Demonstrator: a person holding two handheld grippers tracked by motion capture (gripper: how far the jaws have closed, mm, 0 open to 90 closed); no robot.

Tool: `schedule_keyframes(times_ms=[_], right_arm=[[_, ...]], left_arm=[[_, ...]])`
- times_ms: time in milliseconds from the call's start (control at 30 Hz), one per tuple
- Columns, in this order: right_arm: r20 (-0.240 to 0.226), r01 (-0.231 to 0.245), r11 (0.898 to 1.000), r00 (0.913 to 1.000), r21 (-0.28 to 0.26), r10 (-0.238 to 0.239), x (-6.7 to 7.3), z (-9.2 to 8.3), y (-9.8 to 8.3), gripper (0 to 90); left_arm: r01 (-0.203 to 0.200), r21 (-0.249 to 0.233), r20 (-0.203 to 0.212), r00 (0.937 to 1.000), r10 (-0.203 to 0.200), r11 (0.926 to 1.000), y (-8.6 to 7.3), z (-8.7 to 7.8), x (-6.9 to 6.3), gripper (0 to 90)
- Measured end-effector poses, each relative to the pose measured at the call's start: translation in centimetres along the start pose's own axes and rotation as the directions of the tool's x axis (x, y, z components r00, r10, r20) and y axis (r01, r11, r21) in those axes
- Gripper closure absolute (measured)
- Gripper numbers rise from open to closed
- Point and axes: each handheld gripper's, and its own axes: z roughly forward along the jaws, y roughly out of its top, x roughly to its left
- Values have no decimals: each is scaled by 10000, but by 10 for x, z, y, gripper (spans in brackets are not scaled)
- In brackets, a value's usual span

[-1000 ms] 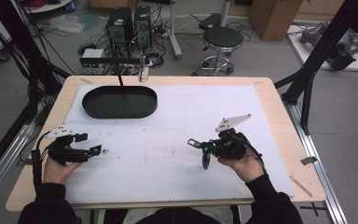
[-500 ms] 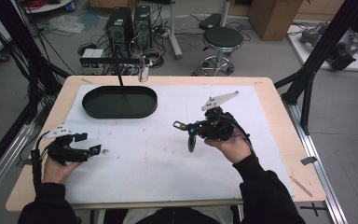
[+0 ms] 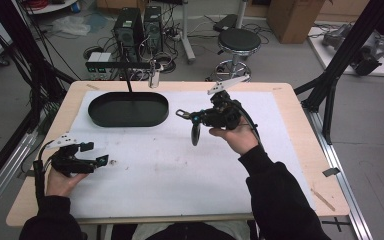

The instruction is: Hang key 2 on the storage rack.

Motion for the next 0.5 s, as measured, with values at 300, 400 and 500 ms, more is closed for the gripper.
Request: schedule_keyframes(times_ms=[300,400,500], right_arm=[[-398,128,9999,9991,36,-126,-2,18,32,864],[-455,246,9996,9987,106,-241,0,24,41,864],[-502,318,9993,9983,179,-308,1,30,49,864]], left_arm=[[1,6,14,10000,-1,10000,0,0,1,113],[-7,-17,28,10000,7,10000,0,0,1,113],[-15,-35,30,10000,16,10000,0,0,1,113]])
